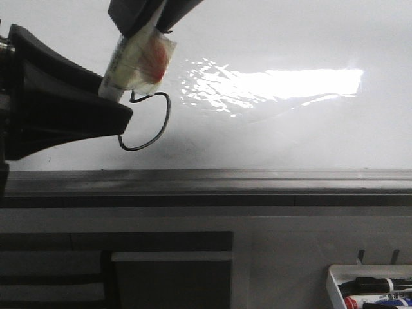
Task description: Write number 5 on whiteboard
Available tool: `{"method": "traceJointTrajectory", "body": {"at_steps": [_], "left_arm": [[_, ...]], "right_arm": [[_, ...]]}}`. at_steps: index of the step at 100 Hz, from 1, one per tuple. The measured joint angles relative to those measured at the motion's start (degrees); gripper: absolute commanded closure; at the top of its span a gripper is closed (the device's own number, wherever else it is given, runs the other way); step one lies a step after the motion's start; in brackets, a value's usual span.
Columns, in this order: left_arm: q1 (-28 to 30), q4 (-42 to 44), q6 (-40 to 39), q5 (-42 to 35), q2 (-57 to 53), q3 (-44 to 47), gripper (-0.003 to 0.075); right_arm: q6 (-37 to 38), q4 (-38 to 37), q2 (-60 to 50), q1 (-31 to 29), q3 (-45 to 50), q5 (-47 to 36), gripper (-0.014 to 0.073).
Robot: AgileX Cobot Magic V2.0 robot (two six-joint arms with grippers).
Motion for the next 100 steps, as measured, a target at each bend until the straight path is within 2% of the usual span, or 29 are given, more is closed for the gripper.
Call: {"method": "traceJointTrajectory", "body": {"at_steps": [41,48,51,61,68,74,86,100], "left_arm": [[0.00,1.02,0.00,-1.25,0.23,0.00,0.0741],[0.00,1.02,0.00,-1.25,0.23,0.00,0.0741],[0.00,1.02,0.00,-1.25,0.23,0.00,0.0741],[0.00,1.02,-0.15,-1.25,0.23,0.00,0.0741],[0.00,0.81,-2.14,-1.36,0.23,0.00,0.0741],[0.00,0.14,-5.80,-0.66,0.23,0.00,0.0741],[0.00,-6.39,-12.97,4.38,0.11,0.00,0.0741],[0.00,-23.02,-16.22,14.12,-1.01,0.00,0.0741]], "right_arm": [[0.00,0.22,0.00,0.00,0.00,0.27,0.0645],[0.00,0.22,0.00,0.00,0.00,0.27,0.0550],[0.00,0.22,0.00,0.00,0.00,0.27,0.0485],[0.00,0.39,0.00,0.00,0.00,-0.30,0.0188],[0.00,0.57,0.00,-0.10,0.00,-2.17,0.0071],[0.00,0.57,0.00,-0.51,0.00,-4.12,0.0068],[0.00,-0.37,-1.39,-2.90,0.00,-7.55,0.0134],[0.00,-1.07,-5.45,-6.37,0.00,-8.55,0.0165]]}}
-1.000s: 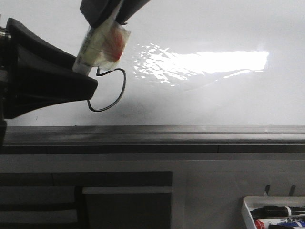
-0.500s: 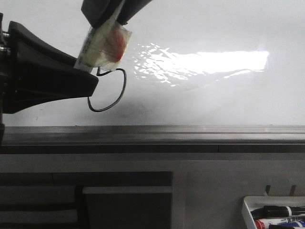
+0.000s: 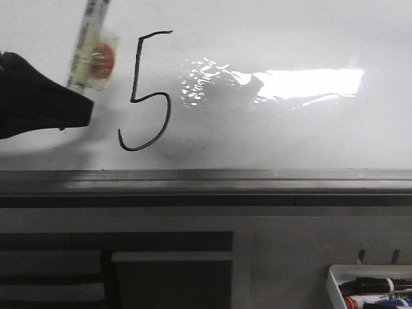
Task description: Write number 5 on whiteboard
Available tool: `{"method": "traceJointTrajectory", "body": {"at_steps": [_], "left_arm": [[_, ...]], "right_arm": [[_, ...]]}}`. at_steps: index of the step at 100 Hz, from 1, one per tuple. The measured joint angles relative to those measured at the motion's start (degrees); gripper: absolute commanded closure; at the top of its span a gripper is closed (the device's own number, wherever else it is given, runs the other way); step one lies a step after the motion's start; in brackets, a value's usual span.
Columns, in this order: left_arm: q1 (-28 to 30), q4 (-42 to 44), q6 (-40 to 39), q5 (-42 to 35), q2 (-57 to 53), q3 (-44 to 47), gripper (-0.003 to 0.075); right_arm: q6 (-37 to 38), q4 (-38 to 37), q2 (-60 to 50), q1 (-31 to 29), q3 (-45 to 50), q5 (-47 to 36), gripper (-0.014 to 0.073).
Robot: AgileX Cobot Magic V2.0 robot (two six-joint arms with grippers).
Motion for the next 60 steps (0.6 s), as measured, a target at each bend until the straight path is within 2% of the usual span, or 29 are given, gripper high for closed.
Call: {"method": "traceJointTrajectory", "body": {"at_steps": [10,24,60], "left_arm": [[0.00,-10.50,-0.67,5.06,-0.14,0.00,0.0741],[0.00,-18.45,-0.89,7.38,-0.14,0.00,0.0741],[0.00,-20.56,-0.86,8.23,3.09,-3.22,0.0741]], "right_arm": [[0.00,-0.08,-2.50,-1.90,0.00,0.00,0.0165],[0.00,-0.18,-3.92,-2.54,0.00,0.00,0.0165],[-0.03,-0.18,-3.96,-2.54,0.00,0.32,0.0165]]}}
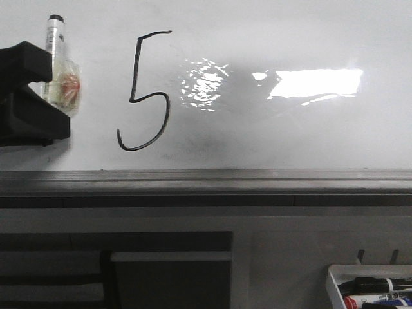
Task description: Write number 5 on whiteboard
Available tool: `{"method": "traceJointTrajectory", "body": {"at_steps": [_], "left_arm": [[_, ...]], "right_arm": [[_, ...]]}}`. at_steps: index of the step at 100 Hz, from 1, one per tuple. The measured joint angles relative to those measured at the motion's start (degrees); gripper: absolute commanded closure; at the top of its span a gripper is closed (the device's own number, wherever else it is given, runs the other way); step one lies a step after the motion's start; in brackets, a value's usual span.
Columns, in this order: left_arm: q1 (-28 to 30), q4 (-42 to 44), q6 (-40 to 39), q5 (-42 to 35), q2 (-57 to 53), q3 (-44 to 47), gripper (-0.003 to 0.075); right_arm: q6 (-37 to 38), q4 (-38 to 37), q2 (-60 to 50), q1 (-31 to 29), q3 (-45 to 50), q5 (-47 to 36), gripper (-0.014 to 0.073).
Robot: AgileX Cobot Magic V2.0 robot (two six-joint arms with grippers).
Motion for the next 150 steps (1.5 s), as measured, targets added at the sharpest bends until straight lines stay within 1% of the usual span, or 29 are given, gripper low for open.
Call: {"method": "traceJointTrajectory", "body": {"at_steps": [13,20,29,39,46,53,66,79,84,89,96,108,113,120,125,131,137,139,150], "left_arm": [[0.00,0.12,-0.05,0.15,0.78,-1.43,0.0740],[0.00,0.12,-0.05,0.15,0.78,-1.57,0.0721],[0.00,0.34,-0.05,0.27,0.78,-1.66,0.0646],[0.00,0.34,-0.05,0.35,0.78,-1.66,0.0519],[0.00,0.34,-0.05,0.40,0.78,-1.69,0.0446],[0.00,0.56,-0.05,0.28,0.78,-1.79,0.0416],[0.00,1.22,-0.14,-0.40,0.78,-1.79,0.0415],[0.00,2.53,-0.18,-1.40,0.78,-1.79,0.0415],[0.00,2.78,-0.18,-1.32,0.43,-1.79,0.0415],[0.00,3.15,-0.18,-0.64,-0.18,-1.79,0.0415],[0.00,4.23,-0.18,0.65,-1.80,-1.79,0.0416],[0.00,6.08,-0.18,3.73,-6.15,-1.79,0.0417],[0.00,6.62,-0.18,5.54,-8.16,-1.79,0.0422],[0.00,7.17,-0.18,8.50,-11.35,-1.79,0.0454],[0.00,7.45,-0.18,10.75,-13.82,-1.79,0.0508],[0.00,7.68,-0.18,13.21,-16.92,-1.79,0.0612],[0.00,8.38,-0.18,14.13,-20.78,-1.20,0.0722],[0.00,8.82,-0.18,14.37,-22.15,-0.95,0.0744],[0.00,12.03,-0.18,14.27,-29.56,1.45,0.0741]], "right_arm": [[0.00,0.00,0.00,0.00,0.00,0.54,0.0165],[0.00,0.00,0.00,0.00,0.00,0.76,0.0165],[0.00,0.00,0.00,0.00,0.00,0.87,0.0165],[0.00,0.00,0.00,0.00,0.00,0.99,0.0165],[0.00,0.00,0.00,0.00,0.00,0.99,0.0165],[0.00,0.00,0.00,0.00,0.00,0.99,0.0165],[0.00,0.00,-0.09,0.00,0.00,1.09,0.0165],[0.00,0.00,-0.09,0.00,0.00,1.07,0.0170],[0.00,0.00,-0.09,0.00,0.00,1.07,0.0195],[0.00,-0.28,-0.09,0.00,0.00,1.07,0.0245],[0.00,-0.77,-0.09,0.00,0.00,1.07,0.0352],[0.00,-1.79,-0.09,0.00,0.00,1.61,0.0585],[0.00,-1.81,-0.22,0.00,0.36,1.59,0.0663],[0.00,-1.91,-0.74,0.00,1.79,1.12,0.0657],[0.00,-1.96,-1.50,0.00,3.43,-0.35,0.0657],[0.00,-1.96,-3.25,0.00,6.55,-2.90,0.0657],[0.00,-1.96,-5.60,0.00,10.26,-7.30,0.0657],[0.00,-1.96,-6.66,0.00,11.87,-8.93,0.0657],[0.00,-1.96,-13.96,0.00,21.82,-17.80,0.0657]]}}
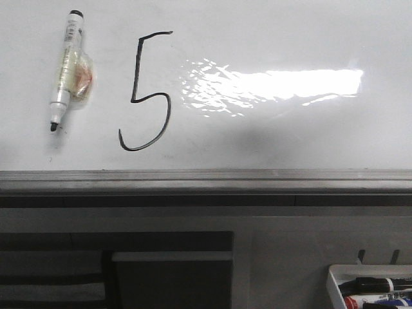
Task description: Write number 5 on whiteboard
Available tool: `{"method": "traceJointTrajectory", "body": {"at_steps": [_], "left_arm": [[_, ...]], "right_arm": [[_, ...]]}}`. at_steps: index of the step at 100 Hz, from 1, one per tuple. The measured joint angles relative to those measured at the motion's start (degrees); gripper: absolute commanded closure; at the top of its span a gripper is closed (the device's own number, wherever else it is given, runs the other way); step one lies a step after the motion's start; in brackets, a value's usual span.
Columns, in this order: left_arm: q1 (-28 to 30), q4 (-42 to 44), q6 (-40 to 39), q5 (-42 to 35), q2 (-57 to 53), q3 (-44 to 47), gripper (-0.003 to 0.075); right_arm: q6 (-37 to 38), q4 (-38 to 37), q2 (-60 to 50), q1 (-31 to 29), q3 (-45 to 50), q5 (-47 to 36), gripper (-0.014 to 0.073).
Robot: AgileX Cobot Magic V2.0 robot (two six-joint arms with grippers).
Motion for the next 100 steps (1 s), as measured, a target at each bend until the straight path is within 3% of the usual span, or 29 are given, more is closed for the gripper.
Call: {"method": "traceJointTrajectory", "body": {"at_steps": [17,44,65,100], "left_arm": [[0.00,4.94,0.00,-2.78,-10.67,5.59,0.0741],[0.00,9.56,0.00,-4.15,-21.57,12.59,0.0741],[0.00,9.75,0.00,-4.33,-22.21,12.84,0.0741],[0.00,9.75,0.00,-4.38,-22.21,12.88,0.0741]], "right_arm": [[0.00,0.00,-13.22,0.00,16.41,-10.94,0.0657],[0.00,0.00,-35.08,0.00,35.34,-12.43,0.0657],[0.00,0.00,-43.65,0.00,40.76,-12.53,0.0657],[0.00,0.00,-44.51,0.00,41.16,-13.72,0.0657]]}}
